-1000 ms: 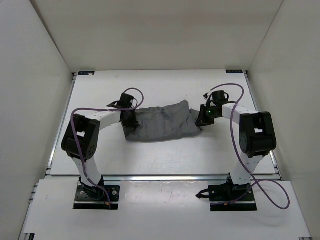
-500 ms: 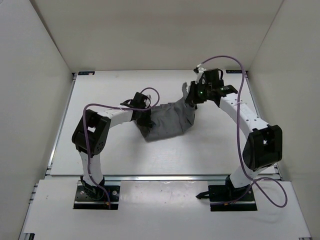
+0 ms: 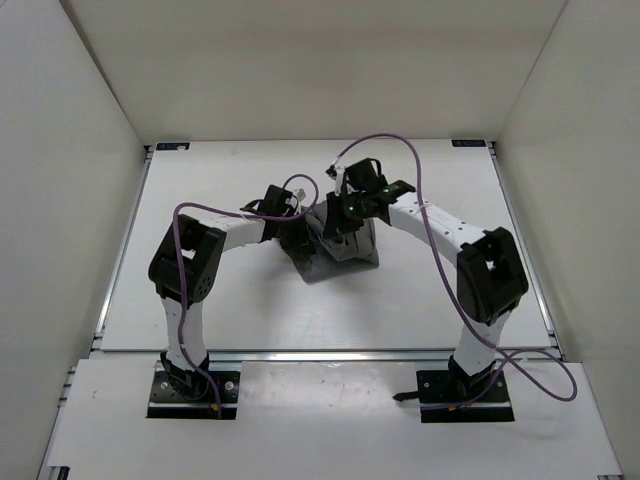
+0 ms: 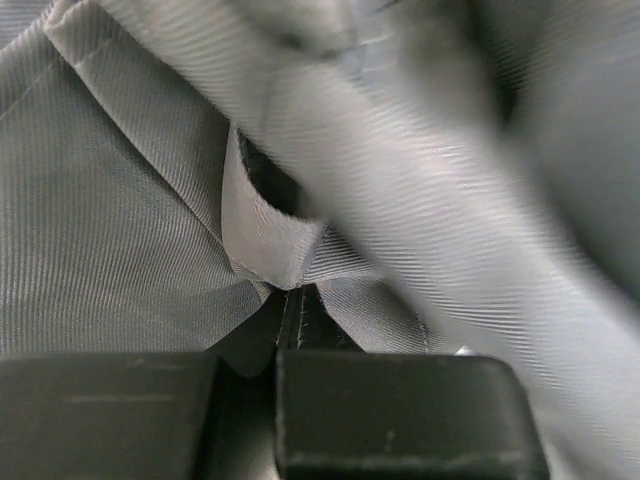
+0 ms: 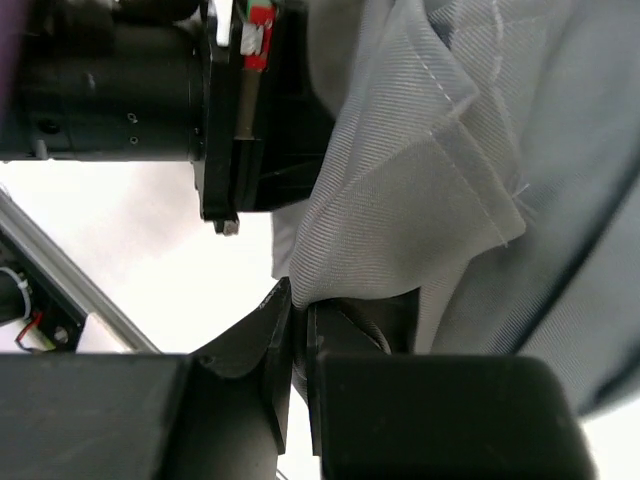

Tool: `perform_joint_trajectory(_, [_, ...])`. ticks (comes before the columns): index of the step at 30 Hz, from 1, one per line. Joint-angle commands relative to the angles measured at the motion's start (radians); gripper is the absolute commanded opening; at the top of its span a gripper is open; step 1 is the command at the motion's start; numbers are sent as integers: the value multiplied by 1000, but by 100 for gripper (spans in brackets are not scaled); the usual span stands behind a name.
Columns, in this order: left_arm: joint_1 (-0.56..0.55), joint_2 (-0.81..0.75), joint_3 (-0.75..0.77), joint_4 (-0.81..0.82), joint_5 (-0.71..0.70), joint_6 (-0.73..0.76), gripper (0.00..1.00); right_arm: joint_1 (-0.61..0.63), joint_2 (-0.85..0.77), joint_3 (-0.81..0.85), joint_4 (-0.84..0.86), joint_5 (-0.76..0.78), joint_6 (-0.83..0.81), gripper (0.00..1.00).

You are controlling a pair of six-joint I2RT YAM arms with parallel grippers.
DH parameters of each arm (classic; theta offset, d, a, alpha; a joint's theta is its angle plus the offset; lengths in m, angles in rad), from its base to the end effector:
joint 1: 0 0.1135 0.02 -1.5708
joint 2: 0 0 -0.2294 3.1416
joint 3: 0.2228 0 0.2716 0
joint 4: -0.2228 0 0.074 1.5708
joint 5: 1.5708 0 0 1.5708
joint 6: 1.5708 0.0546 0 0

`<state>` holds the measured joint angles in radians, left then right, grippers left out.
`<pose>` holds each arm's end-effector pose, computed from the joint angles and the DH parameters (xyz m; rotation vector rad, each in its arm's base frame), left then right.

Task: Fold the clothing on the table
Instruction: Fold the skirt

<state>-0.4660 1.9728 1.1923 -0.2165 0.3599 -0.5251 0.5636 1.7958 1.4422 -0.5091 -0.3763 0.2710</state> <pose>0.3560 -0.2006 0.0758 0.0649 2.6942 -0.8082 0.3457 0.2422 0.2069 -0.5431 2.4687 0.8166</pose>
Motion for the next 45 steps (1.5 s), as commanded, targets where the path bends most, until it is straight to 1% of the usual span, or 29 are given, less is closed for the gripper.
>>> perform_joint_trajectory(1, [18, -9, -56, 16, 54, -21, 0, 38, 45, 78, 52, -42, 45, 0])
perform_joint_trajectory(6, [49, -43, -95, 48, 79, -45, 0, 74, 115, 106, 64, -82, 80, 0])
perform_joint_trajectory(8, [55, -60, -111, 58, 82, -47, 0, 79, 126, 93, 104, -96, 103, 0])
perform_joint_trajectory(9, [64, -66, -118, 49, 86, -46, 0, 85, 128, 93, 122, -111, 115, 4])
perform_joint_trajectory(11, [81, -100, -123, 29, 91, -41, 0, 90, 125, 98, 127, -116, 112, 20])
perform_joint_trajectory(12, [99, -112, -129, 22, 93, -36, 4, 91, 117, 110, 116, -108, 112, 32])
perform_joint_trajectory(13, [113, -138, -131, 0, 103, -30, 18, 88, 109, 125, 113, -99, 96, 43])
perform_joint_trajectory(14, [136, -170, -135, -3, 105, -29, 26, 87, 102, 135, 103, -84, 93, 48])
perform_joint_trajectory(16, [168, -221, -131, -27, 123, -4, 52, 76, 61, 171, 95, -78, 83, 66])
perform_joint_trajectory(17, [185, -251, -122, -58, 117, 23, 57, 78, 48, 184, 81, -66, 85, 72])
perform_joint_trajectory(18, [200, -276, -94, -102, 94, 33, 65, 61, 24, 205, 77, -56, 91, 75])
perform_joint_trajectory(19, [204, -285, -70, -124, 84, 57, 71, 47, 7, 216, 75, -47, 83, 82])
perform_joint_trajectory(20, [216, -317, -62, -174, 48, 83, 72, 39, -15, 222, 75, -32, 83, 83])
perform_joint_trajectory(22, [237, -365, -36, -222, -20, 94, 79, 3, -56, 199, 72, -1, 86, 83])
perform_joint_trajectory(24, [260, -438, -48, -222, -53, 97, 80, -28, -111, 140, 84, 33, 88, 78])
perform_joint_trajectory(26, [285, -481, -69, -205, -42, 76, 73, -62, -150, 33, 110, 56, 109, 50])
perform_joint_trajectory(27, [294, -502, -79, -180, -29, 74, 65, -74, -160, 3, 121, 50, 108, 43])
perform_joint_trajectory(28, [280, -512, -85, -160, -13, 67, 54, -89, -165, -41, 127, 54, 106, 29])
perform_joint_trajectory(29, [264, -517, -98, -141, 5, 57, 38, -85, -162, -67, 124, 80, 97, 17])
perform_joint_trajectory(30, [236, -523, -106, -98, 29, 42, 30, -90, -142, -75, 106, 95, 85, 6])
perform_joint_trajectory(31, [221, -523, -121, -69, 22, 39, 17, -84, -113, -75, 80, 106, 68, 3])
perform_joint_trajectory(32, [169, -520, -134, -46, 24, 19, 9, -74, -92, -71, 69, 109, 62, 0])
perform_joint_trajectory(33, [152, -516, -132, -28, 19, 19, 3, -71, -81, -74, 72, 109, 54, 0])
perform_joint_trajectory(34, [112, -506, -131, -20, 24, 17, 0, -70, -60, -77, 72, 111, 54, 0])
perform_joint_trajectory(35, [96, -494, -126, -12, 13, 26, 0, -62, -49, -77, 75, 112, 48, 0])
perform_joint_trajectory(37, [23, -477, -123, -1, 11, 28, 0, -64, -36, -97, 98, 106, 40, 1])
perform_joint_trajectory(40, [-32, -457, -180, 41, -24, 14, 0, -70, -26, -141, 150, 88, 36, 0])
perform_joint_trajectory(43, [-51, -447, -289, 80, -123, 4, 0, -96, -4, -167, 182, 79, 22, 0])
perform_joint_trajectory(45, [-33, -427, -365, 91, -133, -10, 0, -125, 2, -189, 190, 56, 13, 0])
